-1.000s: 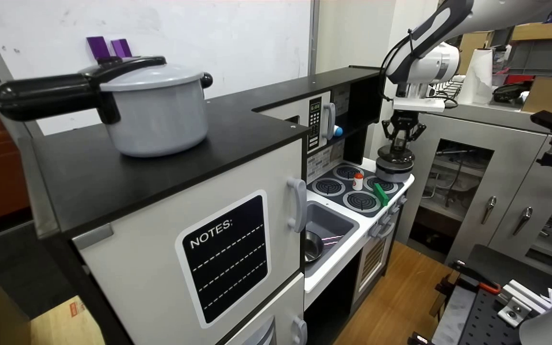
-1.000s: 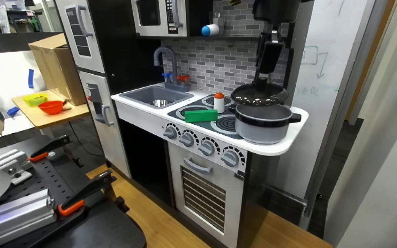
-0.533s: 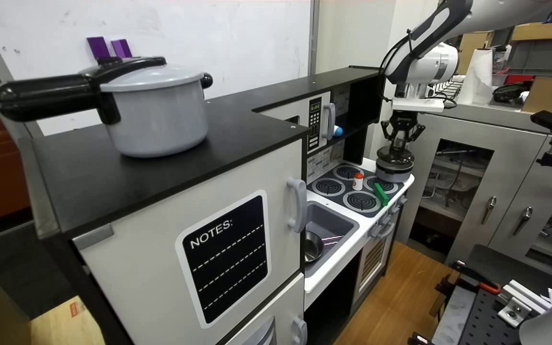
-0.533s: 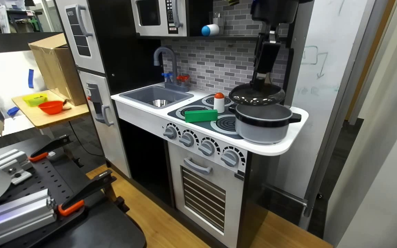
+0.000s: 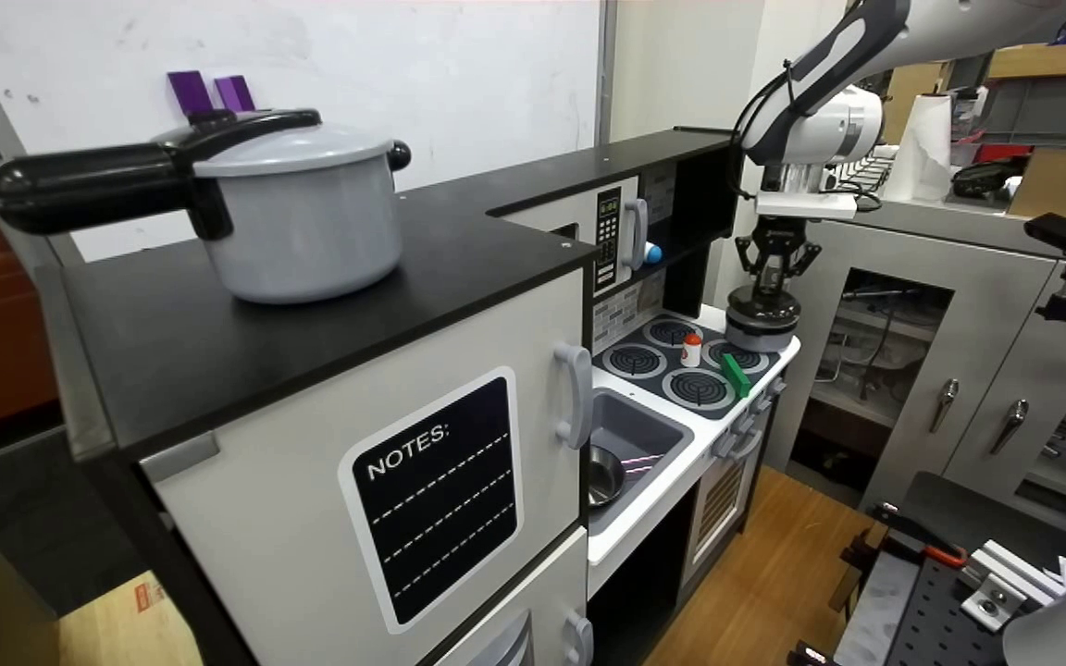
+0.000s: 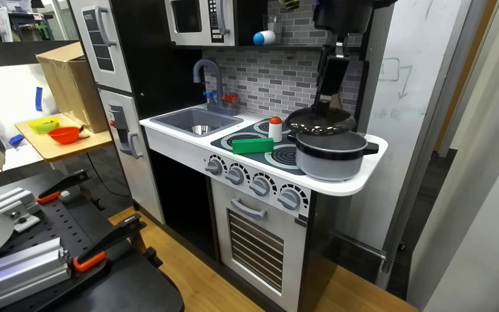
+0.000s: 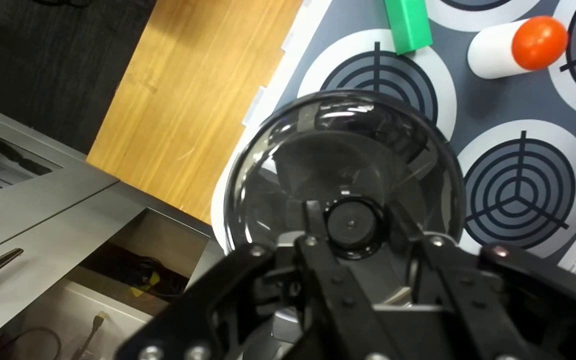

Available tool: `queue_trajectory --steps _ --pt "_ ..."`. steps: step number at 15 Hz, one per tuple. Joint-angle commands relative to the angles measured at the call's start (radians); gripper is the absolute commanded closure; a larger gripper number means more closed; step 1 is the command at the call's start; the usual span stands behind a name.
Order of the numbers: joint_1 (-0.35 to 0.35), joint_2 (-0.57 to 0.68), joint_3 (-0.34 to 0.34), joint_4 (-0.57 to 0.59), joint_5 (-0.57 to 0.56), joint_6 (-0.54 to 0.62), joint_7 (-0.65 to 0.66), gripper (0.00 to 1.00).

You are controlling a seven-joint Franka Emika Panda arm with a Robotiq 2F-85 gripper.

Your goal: Pick up the black lid and place it on the grey pot

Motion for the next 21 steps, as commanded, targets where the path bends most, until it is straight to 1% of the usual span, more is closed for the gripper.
queue_trajectory --steps 1,6,7,8,9,10,13,21 --pt "-0.008 0.03 -0.002 0.038 -0.006 -0.032 0.02 0.91" --pt "-0.011 0.055 -0.007 0.06 -0.003 -0.034 0.027 0.91" --pt "-0.012 0.058 -0.007 0.065 -0.001 -0.035 0.029 0.76" --pt "-0.011 0.062 -0.007 0.071 0.0 -0.038 0.035 0.41" --pt "-0.011 0.063 -0.007 0.075 0.001 -0.041 0.038 0.39" --pt "-0.008 0.048 -0.004 0.043 -0.002 -0.004 0.024 0.59" --pt "-0.008 0.048 -0.005 0.048 -0.002 -0.008 0.029 0.4" --pt "-0.008 0.048 -0.005 0.048 -0.002 -0.01 0.03 0.39"
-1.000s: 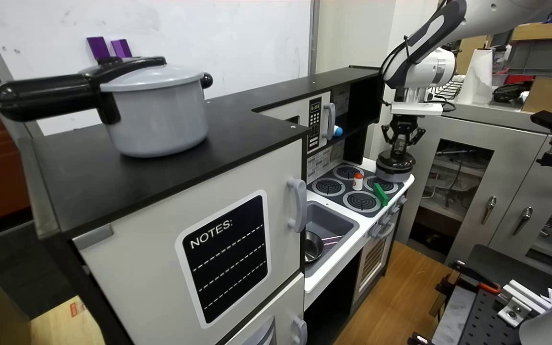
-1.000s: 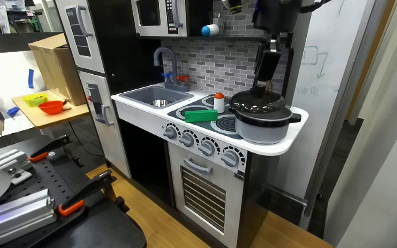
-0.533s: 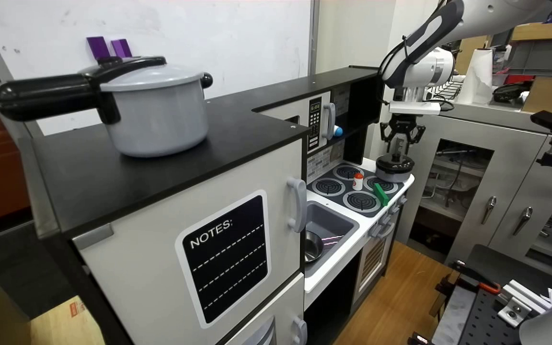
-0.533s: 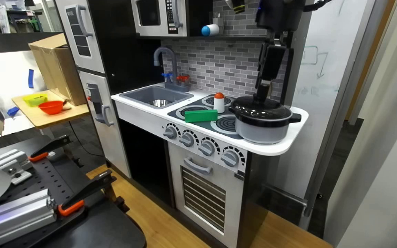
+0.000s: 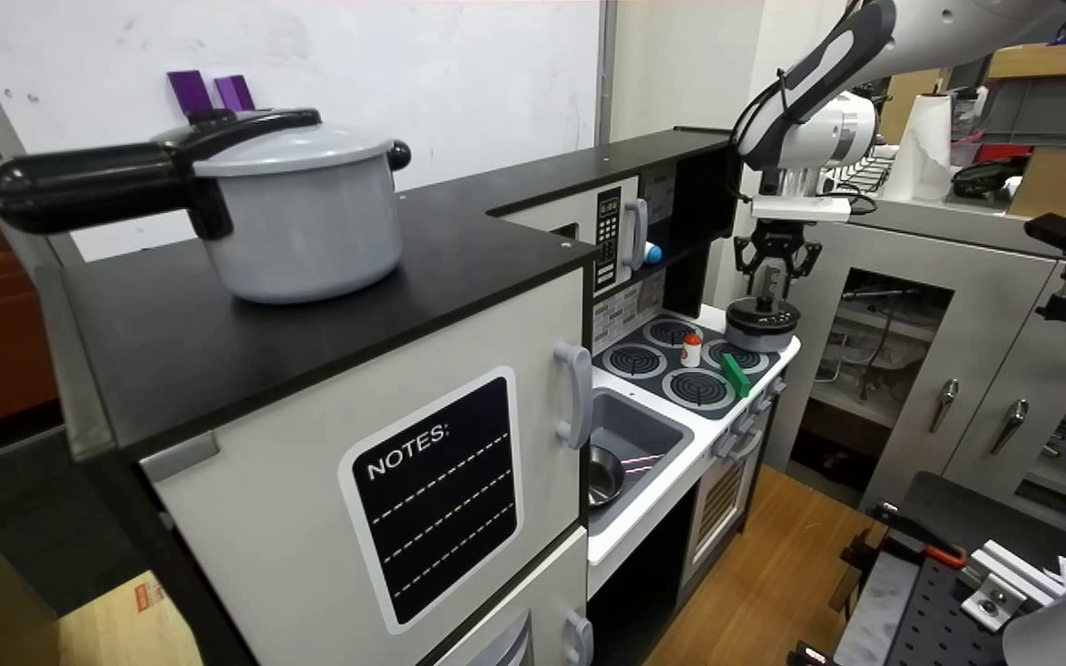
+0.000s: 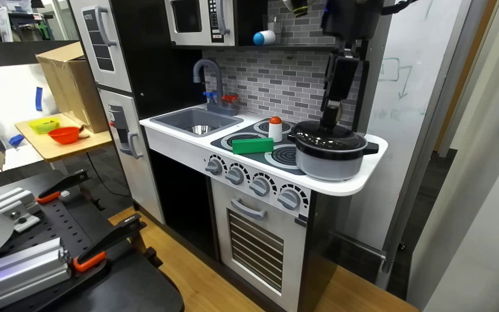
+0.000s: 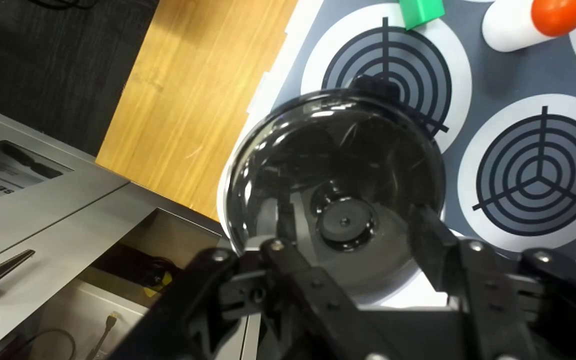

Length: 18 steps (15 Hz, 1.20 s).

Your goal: Pick up the black lid and place it on the grey pot

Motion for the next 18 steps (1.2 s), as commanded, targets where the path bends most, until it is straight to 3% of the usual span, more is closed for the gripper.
queue_trajectory --steps 1,17,18 --pt "-0.006 0.001 0.005 0.005 -0.002 -0.004 0.001 0.39" --pt "-0.006 0.001 0.005 0.005 -0.002 -0.005 0.001 0.39" --pt "-0.006 0.001 0.005 0.005 -0.002 -0.005 0.001 0.58"
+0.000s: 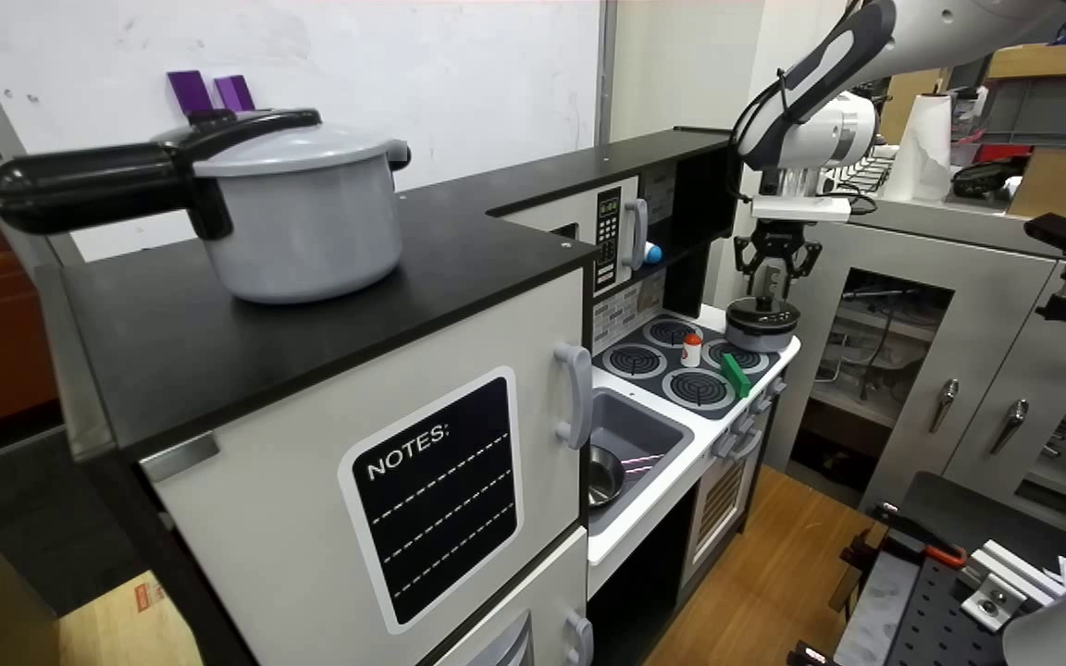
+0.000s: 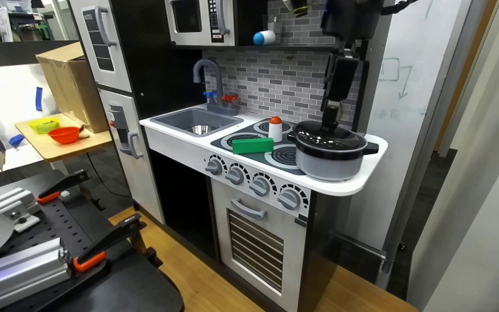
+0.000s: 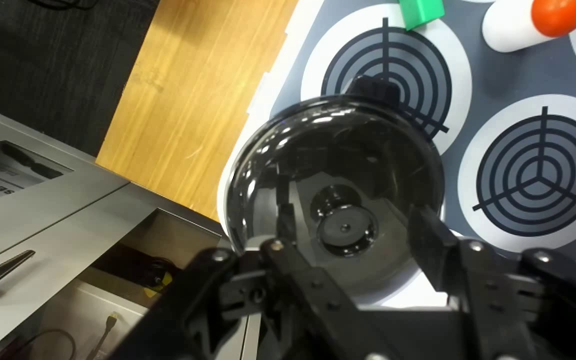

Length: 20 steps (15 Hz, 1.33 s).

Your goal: Pick up the black lid and place it on the grey pot

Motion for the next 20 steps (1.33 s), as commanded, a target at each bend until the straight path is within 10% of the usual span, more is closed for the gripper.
queue_trajectory --steps 1,7,20 --pt "-0.007 -0.004 0.007 0.0 -0.003 -0.009 -0.011 0.16" --pt "-0.021 -0.047 0.016 -0.028 0.024 -0.032 -0.071 0.0" --pt "-0.062 -0.166 -0.065 -0.176 -0.056 -0.14 -0.058 0.0"
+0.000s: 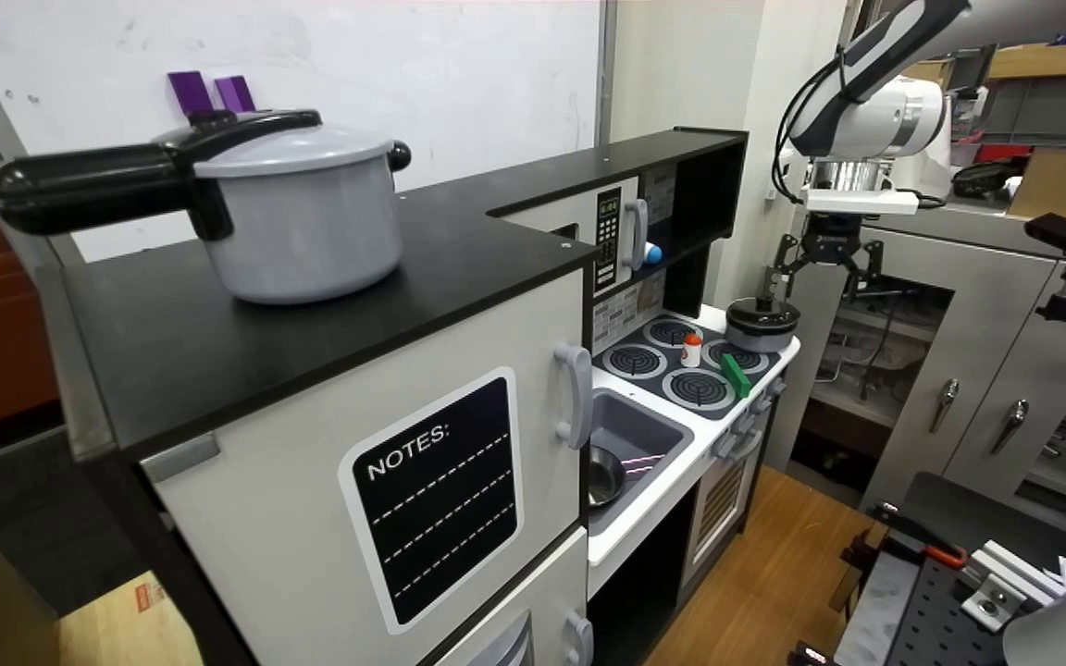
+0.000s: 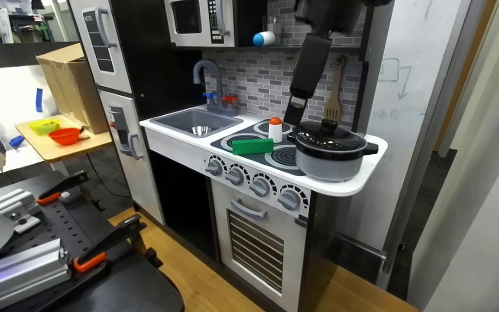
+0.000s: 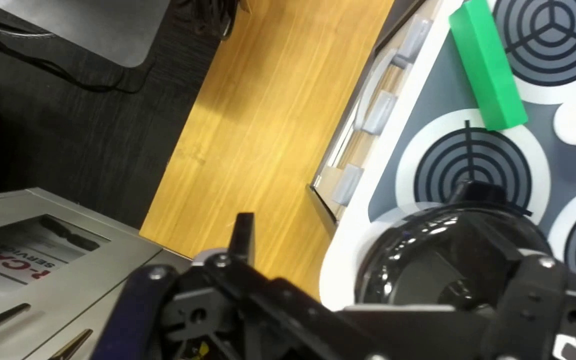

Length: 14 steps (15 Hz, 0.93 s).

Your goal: Pick up the black lid and place it on the grey pot

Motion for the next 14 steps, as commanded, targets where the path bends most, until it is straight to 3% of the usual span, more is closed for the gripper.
queue_trajectory --steps 1,6,9,14 --pt "-0.025 -0.017 -0.028 -0.017 -0.072 -0.015 -0.013 0.0" --pt "-0.068 -0.066 -0.101 -0.049 -0.247 0.004 -0.029 0.0" --pt "-0.098 -0.103 -0.121 -0.08 -0.277 0.001 -0.086 0.0" --pt "-0.098 -0.066 -0.113 -0.051 -0.258 -0.004 -0.059 0.0"
